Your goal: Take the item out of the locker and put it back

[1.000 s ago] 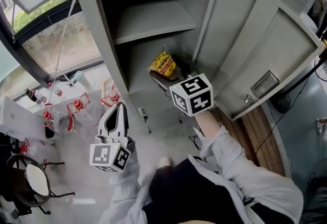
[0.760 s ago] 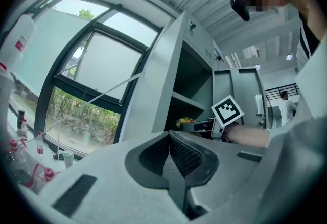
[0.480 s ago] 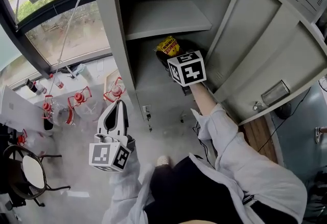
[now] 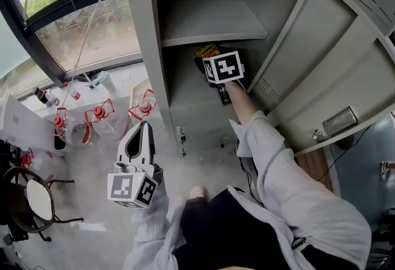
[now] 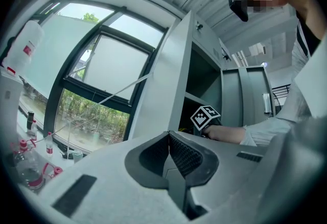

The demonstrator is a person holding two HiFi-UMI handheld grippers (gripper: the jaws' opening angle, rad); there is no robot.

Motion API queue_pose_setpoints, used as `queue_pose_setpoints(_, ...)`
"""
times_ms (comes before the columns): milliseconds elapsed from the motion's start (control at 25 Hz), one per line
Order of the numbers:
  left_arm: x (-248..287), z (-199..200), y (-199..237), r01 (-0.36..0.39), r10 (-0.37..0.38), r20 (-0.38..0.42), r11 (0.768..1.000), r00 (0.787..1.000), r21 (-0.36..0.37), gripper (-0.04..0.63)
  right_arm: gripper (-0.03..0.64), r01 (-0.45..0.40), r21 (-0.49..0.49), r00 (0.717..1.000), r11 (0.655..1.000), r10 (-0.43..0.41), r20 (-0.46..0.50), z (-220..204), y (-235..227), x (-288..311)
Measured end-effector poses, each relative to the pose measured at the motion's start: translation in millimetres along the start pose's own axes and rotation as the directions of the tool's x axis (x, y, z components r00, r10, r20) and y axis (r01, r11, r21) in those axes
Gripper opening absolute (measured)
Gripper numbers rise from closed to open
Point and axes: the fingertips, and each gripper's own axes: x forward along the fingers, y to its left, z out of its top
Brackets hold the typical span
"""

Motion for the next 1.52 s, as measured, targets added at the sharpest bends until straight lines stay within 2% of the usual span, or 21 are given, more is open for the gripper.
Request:
queue_pose_setpoints(280,-3,-2,0,-0.001,0.001,-0.01,1.0,1.0,0.002,0.008,0.373,0.035,0.086,0.994,0.996,-0.026,-0.108,-16,-17,17)
queue_pose_setpoints(440,-6,-4,1,-0.007,0.007,-0.013,1.0,1.0,-0.005,0.008,0.373,0.039,0.074,0.988,0.996,-0.028,-0.154,-21,-17,21)
queue_pose_setpoints(840,-16,-8,7,-0.017,0.017,-0.025,1.0,1.0,-0.012,0.008,0.382,0.036,0.077,0.987,0.996,-0.023,-0.161,-22,-17,22)
queue_pose_setpoints(960,-20,-8,9,-0.018,0.018,-0.029,1.0,0.999,-0.012,0.008,0.42,0.05,0.085,0.986,0.995,-0.036,-0.16,-23,-19,21)
queue_pose_setpoints(1000,-21,-9,9,-0.017,0.016,-0.031,1.0,0.999,-0.013,0.008,0.473,0.051,0.085,0.988,0.995,-0.037,-0.153,-22,-20,20)
queue_pose_setpoints(1120,-21,-12,9,-0.008,0.007,-0.039,1.0,0.999,-0.014,0.008,0.514,0.052,0.075,0.995,0.996,-0.046,-0.09,-14,-18,13)
queue_pose_setpoints(1320,-18,-16,5,0.009,-0.01,-0.04,1.0,0.999,-0.021,0.008,0.523,0.045,0.072,0.999,0.996,-0.046,0.014,-4,-6,-9)
queue_pose_setpoints(1520,-18,-15,-5,0.02,-0.02,-0.028,1.0,0.999,-0.007,0.008,0.522,0.022,0.029,0.989,0.999,-0.026,0.143,17,8,-50)
